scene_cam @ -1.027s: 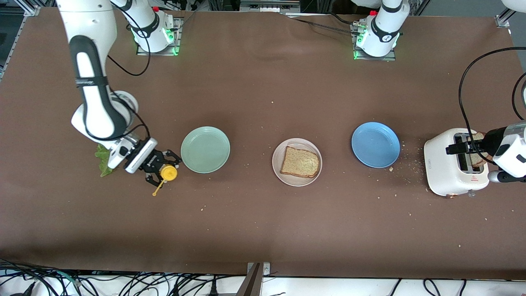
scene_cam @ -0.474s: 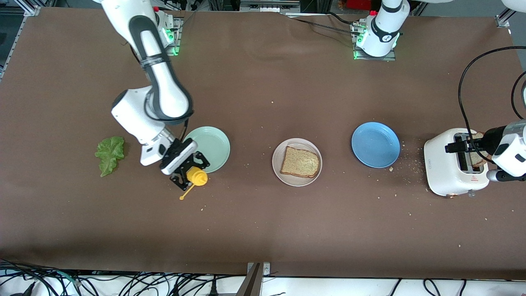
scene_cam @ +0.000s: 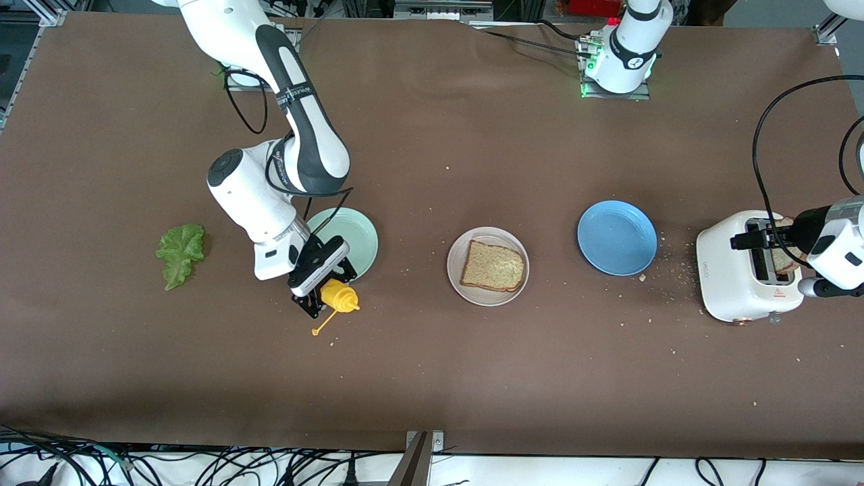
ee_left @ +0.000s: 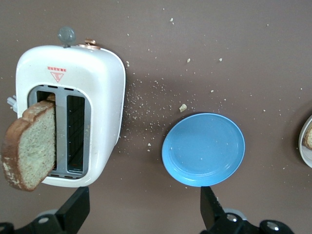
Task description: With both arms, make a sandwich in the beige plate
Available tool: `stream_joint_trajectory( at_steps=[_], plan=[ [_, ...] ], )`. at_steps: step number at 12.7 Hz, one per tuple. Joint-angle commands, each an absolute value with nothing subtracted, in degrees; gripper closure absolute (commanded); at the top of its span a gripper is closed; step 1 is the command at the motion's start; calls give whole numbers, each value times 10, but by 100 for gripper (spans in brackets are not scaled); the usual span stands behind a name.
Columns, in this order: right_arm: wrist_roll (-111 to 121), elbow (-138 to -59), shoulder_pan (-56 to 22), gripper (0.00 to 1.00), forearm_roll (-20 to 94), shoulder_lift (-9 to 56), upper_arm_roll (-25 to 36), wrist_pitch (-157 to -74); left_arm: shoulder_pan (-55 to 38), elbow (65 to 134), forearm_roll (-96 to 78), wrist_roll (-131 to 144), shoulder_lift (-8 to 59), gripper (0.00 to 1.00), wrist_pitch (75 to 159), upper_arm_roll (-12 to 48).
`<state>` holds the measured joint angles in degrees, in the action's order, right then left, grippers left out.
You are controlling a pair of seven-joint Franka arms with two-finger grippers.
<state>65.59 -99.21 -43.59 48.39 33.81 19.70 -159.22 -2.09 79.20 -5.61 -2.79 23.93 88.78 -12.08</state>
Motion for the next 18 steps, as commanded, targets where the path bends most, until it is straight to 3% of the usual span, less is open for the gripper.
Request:
stream_joint_trajectory(
  at_steps=[1, 15, 18],
  plan=[
    [641, -976, -433, 100, 464, 338, 216, -1545, -23, 800, -37, -22, 228, 0, 875, -118],
    [634, -969, -432, 100, 521, 311, 239, -1475, -27, 800, -36, -21, 229, 0, 874, -117],
    [593, -970, -432, 100, 519, 302, 265, -1414, -28, 801, -37, -20, 229, 0, 874, -117]
  ],
)
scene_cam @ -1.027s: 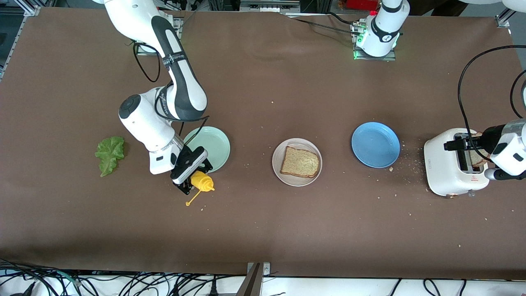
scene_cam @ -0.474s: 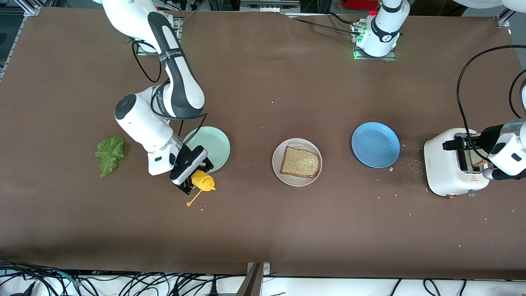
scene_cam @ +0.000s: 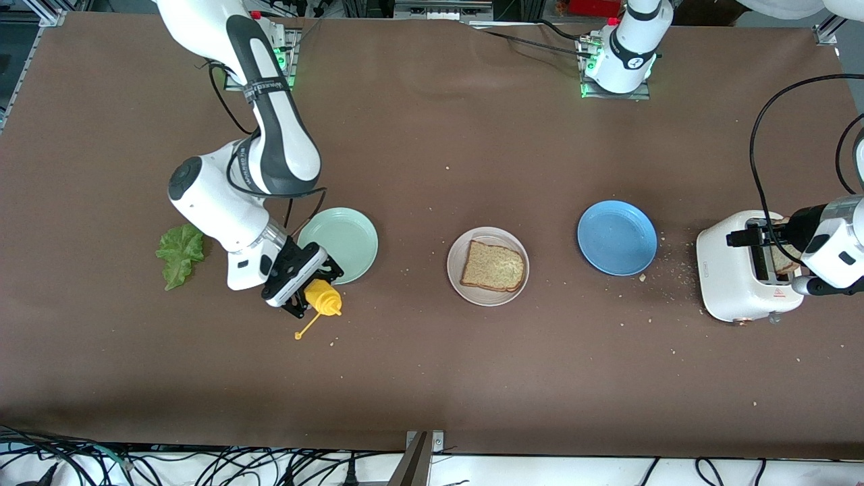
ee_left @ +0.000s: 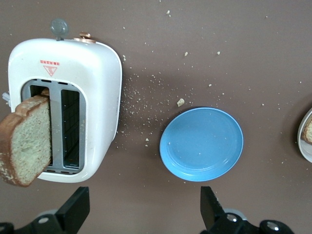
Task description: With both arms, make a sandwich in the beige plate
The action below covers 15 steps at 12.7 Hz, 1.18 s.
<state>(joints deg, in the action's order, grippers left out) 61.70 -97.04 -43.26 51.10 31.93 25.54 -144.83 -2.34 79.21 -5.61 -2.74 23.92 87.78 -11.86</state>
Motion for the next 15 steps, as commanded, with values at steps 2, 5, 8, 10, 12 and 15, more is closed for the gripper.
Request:
stream_joint_trajectory(
  at_steps=[2, 5, 8, 10, 12, 15],
  plan=[
    [577, -976, -431, 100, 518, 290, 264, -1406, -29, 801, -36, -20, 229, 0, 874, -117],
    [563, -977, -431, 100, 517, 265, 272, -1388, -29, 801, -37, -20, 229, 0, 874, -117],
    [571, -977, -418, 100, 525, 238, 275, -1345, -29, 801, -37, -20, 230, 0, 874, -117],
    [586, -989, -418, 100, 560, 221, 296, -1312, -29, 802, -37, -20, 229, 0, 874, -117],
    [649, -1000, -419, 100, 636, 209, 317, -1282, -29, 801, -37, -20, 229, 0, 874, -117],
    [765, -1048, -419, 100, 754, 200, 333, -1262, -30, 802, -37, -19, 230, 0, 874, -117]
  ],
)
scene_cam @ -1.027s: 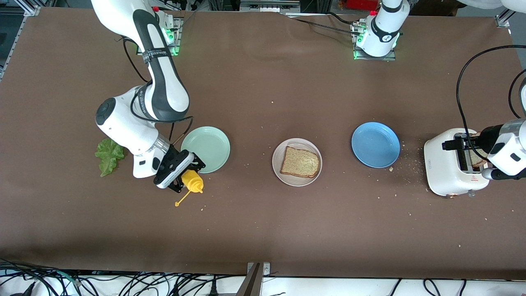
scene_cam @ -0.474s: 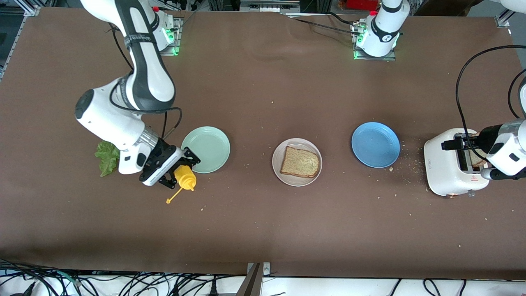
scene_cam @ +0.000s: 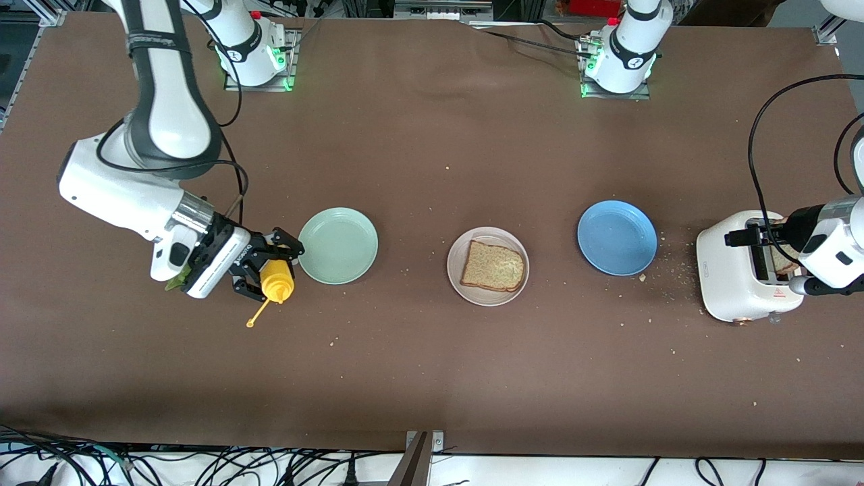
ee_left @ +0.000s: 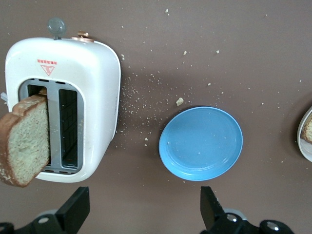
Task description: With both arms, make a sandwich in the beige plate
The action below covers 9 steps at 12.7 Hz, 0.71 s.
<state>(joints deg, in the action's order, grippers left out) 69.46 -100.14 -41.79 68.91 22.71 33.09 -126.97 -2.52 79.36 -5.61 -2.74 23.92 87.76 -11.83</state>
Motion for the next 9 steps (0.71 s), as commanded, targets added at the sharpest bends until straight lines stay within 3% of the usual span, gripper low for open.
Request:
stream_joint_trajectory(
  at_steps=[1, 3, 6, 9],
  plan=[
    [810, -1071, -420, 100, 803, 197, 336, -1263, -30, 802, -36, -19, 229, 0, 874, -117],
    [871, -1096, -424, 100, 867, 197, 336, -1268, -30, 802, -37, -19, 229, 0, 873, -117],
    [888, -1090, -439, 100, 875, 201, 319, -1319, -30, 802, -37, -19, 230, 0, 873, -117],
    [897, -1083, -441, 100, 767, 205, 318, -1335, -30, 802, -37, -18, 230, 0, 873, -117]
  ],
)
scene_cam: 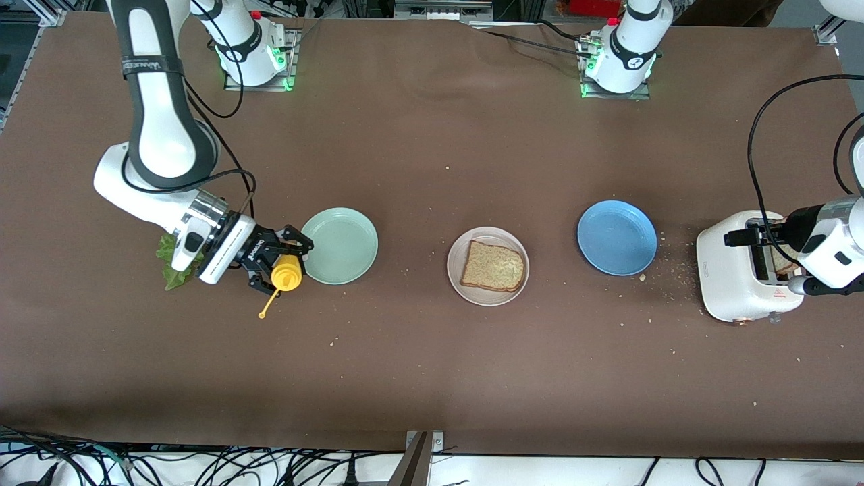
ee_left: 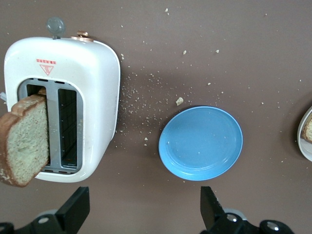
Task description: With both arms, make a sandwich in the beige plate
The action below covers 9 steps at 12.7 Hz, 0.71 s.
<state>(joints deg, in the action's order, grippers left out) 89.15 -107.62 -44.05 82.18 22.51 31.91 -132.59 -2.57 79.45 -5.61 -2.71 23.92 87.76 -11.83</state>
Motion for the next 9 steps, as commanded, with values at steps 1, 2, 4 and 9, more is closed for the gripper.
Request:
stream_joint_trajectory(
  at_steps=[1, 2, 4, 9],
  plan=[
    [869, -1075, -441, 100, 711, 202, 322, -1333, -30, 802, -37, -16, 230, 0, 873, -117],
    [826, -1064, -440, 100, 633, 199, 324, -1329, -31, 802, -37, -11, 230, 0, 873, -116],
    [709, -1035, -440, 100, 460, 195, 327, -1295, -31, 802, -37, -10, 231, 0, 873, -116],
    [607, -997, -440, 100, 228, 198, 325, -1231, -33, 802, -37, -3, 231, 0, 873, -115]
  ],
)
